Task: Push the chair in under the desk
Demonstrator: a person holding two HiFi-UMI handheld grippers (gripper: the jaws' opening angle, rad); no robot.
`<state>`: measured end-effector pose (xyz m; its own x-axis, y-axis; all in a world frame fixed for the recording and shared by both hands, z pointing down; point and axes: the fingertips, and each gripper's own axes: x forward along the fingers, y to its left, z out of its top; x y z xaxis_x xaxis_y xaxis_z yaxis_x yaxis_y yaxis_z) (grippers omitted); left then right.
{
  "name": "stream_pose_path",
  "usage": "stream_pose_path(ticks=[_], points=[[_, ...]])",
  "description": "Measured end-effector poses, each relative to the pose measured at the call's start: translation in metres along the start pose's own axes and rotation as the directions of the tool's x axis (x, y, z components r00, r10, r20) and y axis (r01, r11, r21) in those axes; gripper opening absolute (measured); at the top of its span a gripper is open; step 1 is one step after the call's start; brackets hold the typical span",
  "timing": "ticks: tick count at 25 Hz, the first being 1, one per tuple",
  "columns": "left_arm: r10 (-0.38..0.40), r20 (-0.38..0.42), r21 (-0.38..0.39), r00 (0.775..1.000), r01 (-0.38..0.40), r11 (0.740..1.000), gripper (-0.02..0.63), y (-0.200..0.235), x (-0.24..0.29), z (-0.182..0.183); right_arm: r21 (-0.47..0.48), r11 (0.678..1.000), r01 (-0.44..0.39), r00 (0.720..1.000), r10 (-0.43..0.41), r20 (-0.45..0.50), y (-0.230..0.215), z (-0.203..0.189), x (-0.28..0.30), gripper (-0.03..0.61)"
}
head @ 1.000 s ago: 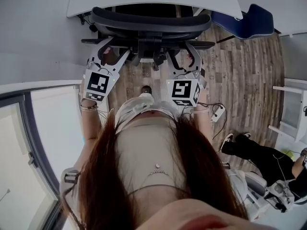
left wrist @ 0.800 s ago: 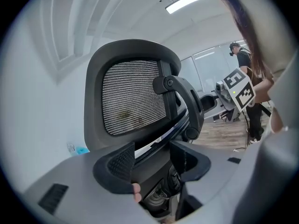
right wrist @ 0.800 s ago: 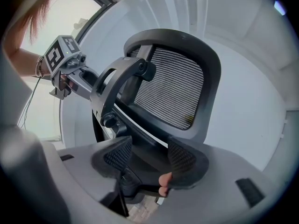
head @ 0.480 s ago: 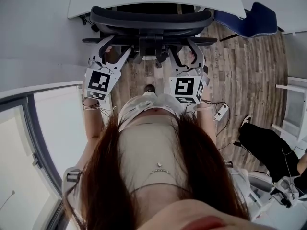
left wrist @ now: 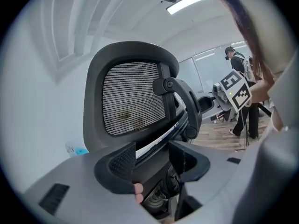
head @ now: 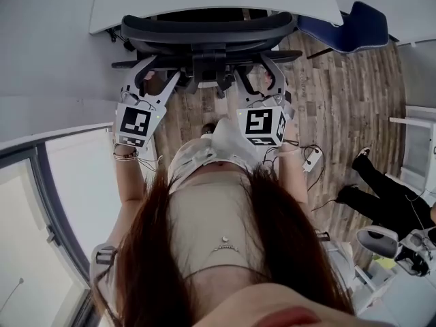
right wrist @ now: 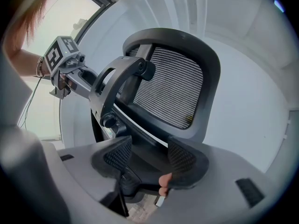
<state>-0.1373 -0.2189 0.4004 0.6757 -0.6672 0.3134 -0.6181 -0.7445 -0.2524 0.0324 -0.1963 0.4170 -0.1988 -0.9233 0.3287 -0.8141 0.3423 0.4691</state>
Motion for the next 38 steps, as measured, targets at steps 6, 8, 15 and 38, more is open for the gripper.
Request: stream_pose_path(ticks=[6,8,15,38], points=[[-0.008,-0.013,-0.005,1.000,0.008,1.000,0.216,0.004,0.000,-0.001,-0.002,1.000,-0.015,1.000,0.015,0.002,-0.001,0.002,0.005,0.248],[-0.010,-0.015,-0.007,1.000,0.010,1.000,0.215,0.004,0.005,0.000,0.001,1.000,-0.020,1.000,0.020,0.000,-0.005,0.000,0.008,0.248],[-0.012,-0.024,-0.004,1.000,0.012,1.000,0.215,0.005,0.026,0.005,0.038,0.999,-0.032,0.999,0.032,-0.009,-0.021,-0.009,0.019,0.247],[0.026,-0.030,-0.017,0.999,-0.026,1.000,0.215,0.031,0.055,0.006,0.016,0.998,-0.061,0.998,0.062,-0.030,-0.038,-0.004,0.058,0.247]])
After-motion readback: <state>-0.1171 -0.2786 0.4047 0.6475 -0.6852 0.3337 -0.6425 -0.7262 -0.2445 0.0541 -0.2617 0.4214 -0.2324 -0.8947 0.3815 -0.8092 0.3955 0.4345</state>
